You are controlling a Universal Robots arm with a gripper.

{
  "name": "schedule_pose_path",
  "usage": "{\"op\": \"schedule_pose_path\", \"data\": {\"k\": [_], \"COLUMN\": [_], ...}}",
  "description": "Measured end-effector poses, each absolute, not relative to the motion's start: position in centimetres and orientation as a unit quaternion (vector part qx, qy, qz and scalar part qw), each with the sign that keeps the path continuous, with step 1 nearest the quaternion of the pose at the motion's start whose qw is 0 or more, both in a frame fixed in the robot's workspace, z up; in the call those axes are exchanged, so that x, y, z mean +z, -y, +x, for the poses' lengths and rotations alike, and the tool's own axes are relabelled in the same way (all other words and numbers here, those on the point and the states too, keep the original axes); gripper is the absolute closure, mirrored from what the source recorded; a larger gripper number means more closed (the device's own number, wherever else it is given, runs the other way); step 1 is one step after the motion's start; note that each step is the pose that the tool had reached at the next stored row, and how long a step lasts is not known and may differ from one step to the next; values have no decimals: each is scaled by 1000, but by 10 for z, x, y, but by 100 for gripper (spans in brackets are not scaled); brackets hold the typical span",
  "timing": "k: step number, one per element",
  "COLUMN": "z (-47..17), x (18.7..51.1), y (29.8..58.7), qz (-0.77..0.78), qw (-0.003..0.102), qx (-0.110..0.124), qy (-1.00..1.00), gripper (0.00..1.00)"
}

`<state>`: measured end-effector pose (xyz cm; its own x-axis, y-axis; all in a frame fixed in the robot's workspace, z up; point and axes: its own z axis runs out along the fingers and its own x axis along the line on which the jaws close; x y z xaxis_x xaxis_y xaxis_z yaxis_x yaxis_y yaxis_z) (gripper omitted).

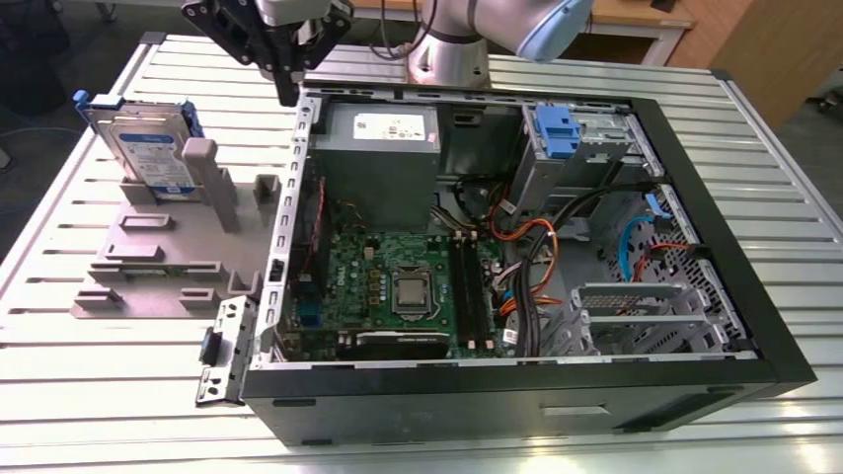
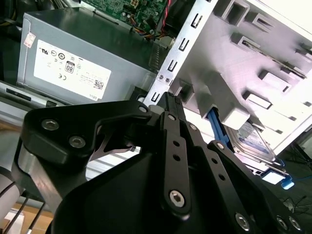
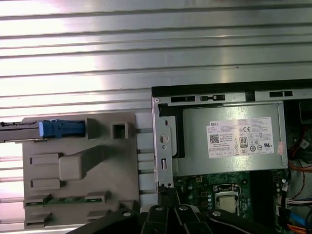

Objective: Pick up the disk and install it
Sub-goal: 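Reach for the disk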

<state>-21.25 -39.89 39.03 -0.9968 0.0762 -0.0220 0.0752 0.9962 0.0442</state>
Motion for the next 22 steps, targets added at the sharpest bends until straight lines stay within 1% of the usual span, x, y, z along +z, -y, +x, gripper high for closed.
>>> {"op": "schedule_pose_path", "data": {"k": [22], "z": [-238], "x": [389], "y": [397], "qz": [38], "qw": [12], "qx": [22], "qy": [-999], "gripper": [89]}}
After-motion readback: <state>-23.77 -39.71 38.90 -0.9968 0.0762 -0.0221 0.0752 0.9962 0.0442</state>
